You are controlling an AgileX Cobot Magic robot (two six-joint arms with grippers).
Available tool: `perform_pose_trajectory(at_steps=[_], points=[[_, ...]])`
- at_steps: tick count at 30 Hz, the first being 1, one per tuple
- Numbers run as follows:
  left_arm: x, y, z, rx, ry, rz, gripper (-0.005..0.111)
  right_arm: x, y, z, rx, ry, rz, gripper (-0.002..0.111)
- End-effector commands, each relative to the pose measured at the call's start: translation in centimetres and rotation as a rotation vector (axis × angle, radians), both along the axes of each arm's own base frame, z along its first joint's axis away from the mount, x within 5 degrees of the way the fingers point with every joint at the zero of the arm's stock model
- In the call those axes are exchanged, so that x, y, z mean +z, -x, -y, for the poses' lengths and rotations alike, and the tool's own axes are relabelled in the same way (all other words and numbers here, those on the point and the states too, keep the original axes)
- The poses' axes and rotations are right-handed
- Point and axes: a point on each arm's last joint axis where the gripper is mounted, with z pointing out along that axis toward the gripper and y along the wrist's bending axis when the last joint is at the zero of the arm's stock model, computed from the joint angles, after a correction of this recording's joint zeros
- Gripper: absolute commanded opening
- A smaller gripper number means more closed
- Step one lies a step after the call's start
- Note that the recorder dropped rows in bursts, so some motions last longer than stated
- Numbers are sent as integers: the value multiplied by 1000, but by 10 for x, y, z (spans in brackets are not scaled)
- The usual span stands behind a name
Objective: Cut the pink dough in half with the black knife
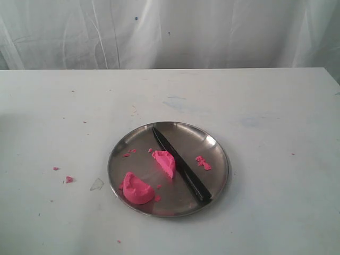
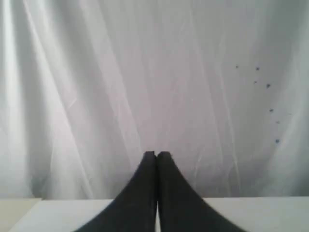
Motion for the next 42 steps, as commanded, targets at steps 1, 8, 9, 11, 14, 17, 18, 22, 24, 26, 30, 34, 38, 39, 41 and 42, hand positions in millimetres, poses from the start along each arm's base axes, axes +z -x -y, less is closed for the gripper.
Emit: perform_pose_trajectory(at_steps=[1, 8, 9, 11, 14, 17, 18, 22, 24, 26, 30, 34, 38, 39, 41, 42], points=[[-11, 20, -13, 152, 33, -99, 0, 1, 0, 0, -3, 9, 11, 0], [-20, 13, -16, 191, 29, -210, 0, 1, 0, 0, -2, 13, 10, 0], [-23, 11, -15, 178, 34, -214, 0, 1, 0, 0, -2, 13, 10, 0], [-32, 6, -13, 156, 47, -225, 0, 1, 0, 0, -2, 13, 10, 0], [-54, 5, -15, 174, 84, -286, 0, 1, 0, 0, -2, 13, 10, 0], [-86, -2, -9, 105, 107, -325, 0, 1, 0, 0, -1, 15, 10, 0], [-99, -6, -6, 74, 115, -340, 0, 1, 0, 0, -1, 15, 10, 0], [-156, -12, 6, -62, 127, -357, 0, 1, 0, 0, -1, 15, 10, 0], [-180, -11, 11, -117, 137, -343, 0, 1, 0, 0, -1, 15, 10, 0], [-201, -8, 14, -150, 178, -323, 0, 1, 0, 0, -1, 15, 10, 0], [-215, -2, 18, -188, 204, -215, 0, 1, 0, 0, -1, 15, 10, 0], [-207, 4, 18, -185, 149, -113, 0, 1, 0, 0, -1, 15, 10, 0], [-208, 8, 16, -147, 37, -125, 0, 1, 0, 0, -1, 15, 10, 0], [-210, 9, 16, -141, 22, -149, 0, 1, 0, 0, -1, 15, 10, 0], [-219, 10, 17, -148, 33, -238, 0, 1, 0, 0, -1, 15, 10, 0], [-223, 12, 18, -156, 56, -283, 0, 1, 0, 0, -1, 15, 10, 0]])
